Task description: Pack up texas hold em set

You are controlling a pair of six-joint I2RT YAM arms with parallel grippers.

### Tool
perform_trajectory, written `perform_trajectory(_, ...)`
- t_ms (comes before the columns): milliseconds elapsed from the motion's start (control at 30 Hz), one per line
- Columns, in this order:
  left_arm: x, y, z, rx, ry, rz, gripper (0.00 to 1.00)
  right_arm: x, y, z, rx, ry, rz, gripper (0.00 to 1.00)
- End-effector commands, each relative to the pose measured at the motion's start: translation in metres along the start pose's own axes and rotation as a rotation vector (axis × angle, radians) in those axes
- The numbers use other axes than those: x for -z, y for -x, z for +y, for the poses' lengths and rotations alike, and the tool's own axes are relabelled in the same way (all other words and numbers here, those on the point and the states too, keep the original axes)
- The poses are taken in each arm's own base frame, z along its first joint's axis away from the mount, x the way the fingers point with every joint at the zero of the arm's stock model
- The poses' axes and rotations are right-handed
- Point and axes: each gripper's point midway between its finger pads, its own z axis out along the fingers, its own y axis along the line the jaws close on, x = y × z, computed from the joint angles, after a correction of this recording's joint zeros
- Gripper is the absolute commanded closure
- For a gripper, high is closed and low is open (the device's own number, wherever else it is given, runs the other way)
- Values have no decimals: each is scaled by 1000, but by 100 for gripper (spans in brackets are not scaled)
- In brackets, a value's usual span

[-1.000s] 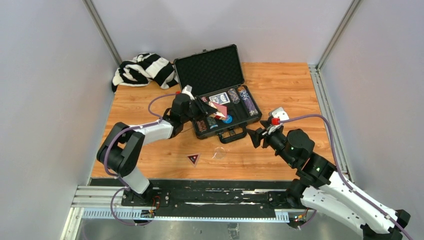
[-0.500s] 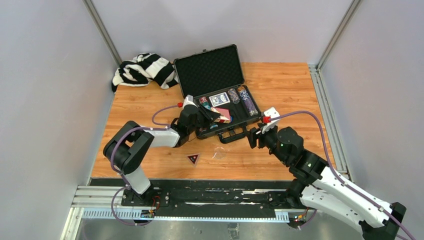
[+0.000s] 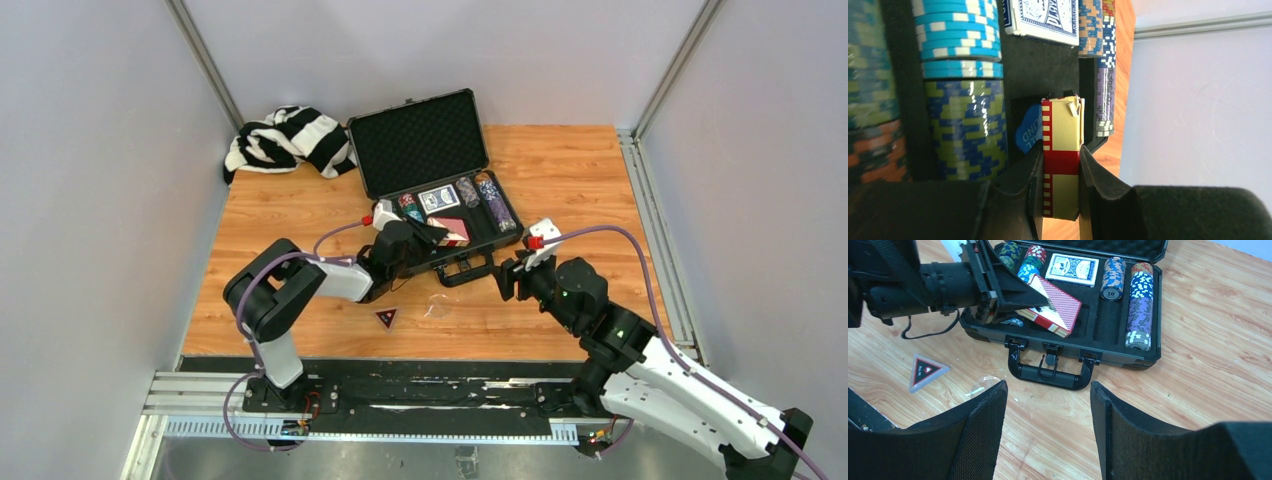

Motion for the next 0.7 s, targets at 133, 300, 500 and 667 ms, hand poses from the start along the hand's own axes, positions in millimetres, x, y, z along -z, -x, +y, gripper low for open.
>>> perform_trajectory(133,-20,-26,18,-82,47,76,61,-7,-10,-1,-2,-17,31,39)
perform_trajectory(300,-10,-13,27,-226,144,56,19,-9,-11,0,-8,-15,29,39)
perform_trajectory(500,10,22,14,-442,268,4,4,-11,-10,1,-11,-13,24,39)
perform_trajectory(667,28,47,16,-566,395,-30,2,-16,-9,4,-14,-3,21,39)
